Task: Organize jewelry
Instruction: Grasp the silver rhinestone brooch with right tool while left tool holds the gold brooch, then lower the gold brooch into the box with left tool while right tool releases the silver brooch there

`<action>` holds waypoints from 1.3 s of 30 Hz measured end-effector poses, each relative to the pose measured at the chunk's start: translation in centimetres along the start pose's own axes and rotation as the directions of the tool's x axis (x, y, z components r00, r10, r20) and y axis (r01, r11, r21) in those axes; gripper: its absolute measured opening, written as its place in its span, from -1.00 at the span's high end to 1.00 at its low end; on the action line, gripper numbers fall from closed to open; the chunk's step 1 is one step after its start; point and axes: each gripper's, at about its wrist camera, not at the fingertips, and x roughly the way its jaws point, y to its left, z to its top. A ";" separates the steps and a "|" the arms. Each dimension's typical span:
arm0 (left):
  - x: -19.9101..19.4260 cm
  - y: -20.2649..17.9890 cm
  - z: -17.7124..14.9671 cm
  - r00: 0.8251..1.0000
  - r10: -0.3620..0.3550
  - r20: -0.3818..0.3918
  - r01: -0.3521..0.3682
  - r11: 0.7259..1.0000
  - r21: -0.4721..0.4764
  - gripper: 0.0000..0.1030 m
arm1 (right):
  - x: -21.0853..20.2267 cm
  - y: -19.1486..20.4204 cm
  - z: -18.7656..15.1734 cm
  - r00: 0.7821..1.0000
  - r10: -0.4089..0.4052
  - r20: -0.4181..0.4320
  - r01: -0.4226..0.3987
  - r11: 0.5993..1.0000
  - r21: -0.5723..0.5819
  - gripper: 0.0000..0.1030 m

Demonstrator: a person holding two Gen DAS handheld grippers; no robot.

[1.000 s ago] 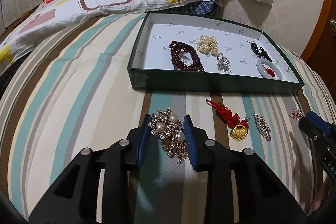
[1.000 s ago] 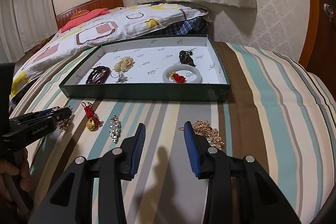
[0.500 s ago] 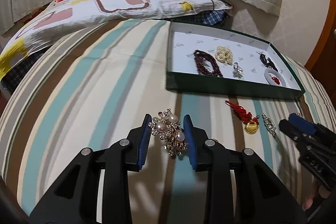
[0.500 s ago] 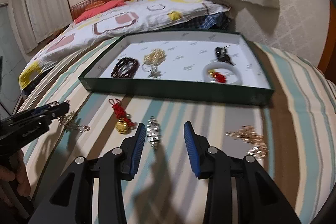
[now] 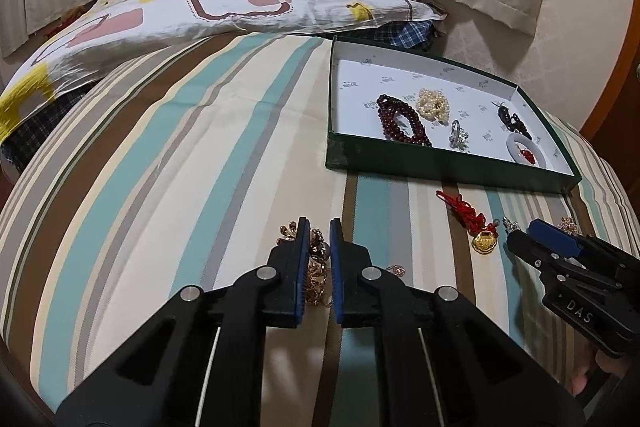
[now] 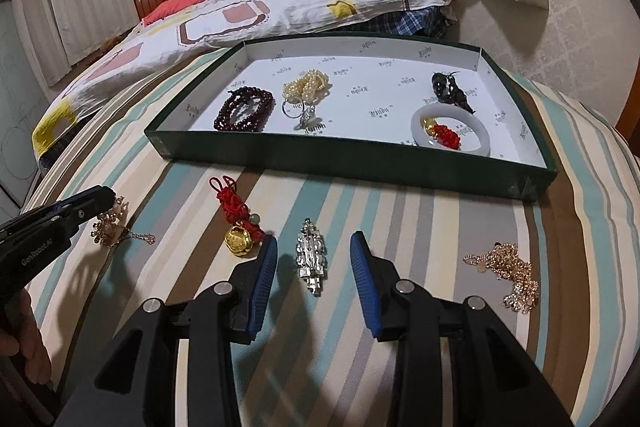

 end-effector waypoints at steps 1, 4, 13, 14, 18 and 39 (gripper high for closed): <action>0.0 0.0 0.0 1.000 0.001 0.001 -0.001 1.000 0.002 0.80 | 0.0 0.0 0.0 1.000 0.002 -0.004 -0.002 1.000 0.001 0.25; 0.0 -0.1 -0.1 1.000 0.002 0.006 -0.002 1.000 0.006 0.80 | 0.2 -0.1 0.0 1.000 0.004 -0.013 -0.004 1.000 -0.001 0.25; -0.1 -0.2 -0.1 1.000 -0.003 0.006 0.003 1.000 0.010 0.80 | 0.0 -0.4 -0.1 1.000 0.000 -0.016 0.000 1.000 -0.011 0.68; -0.1 -0.2 -0.1 1.000 -0.006 0.005 0.006 1.000 0.009 0.80 | -0.1 -0.4 -0.2 1.000 -0.003 -0.013 0.003 1.000 -0.011 0.68; -0.5 -0.5 -0.1 1.000 -0.010 0.011 0.010 1.000 0.013 0.80 | -0.7 -0.4 -0.4 1.000 -0.011 0.010 0.011 1.000 -0.013 0.69; -3.8 -3.1 2.9 0.990 -0.093 0.107 0.089 0.995 0.039 0.80 | -4.2 -2.2 2.0 0.992 -0.002 0.128 -0.002 1.000 0.031 0.69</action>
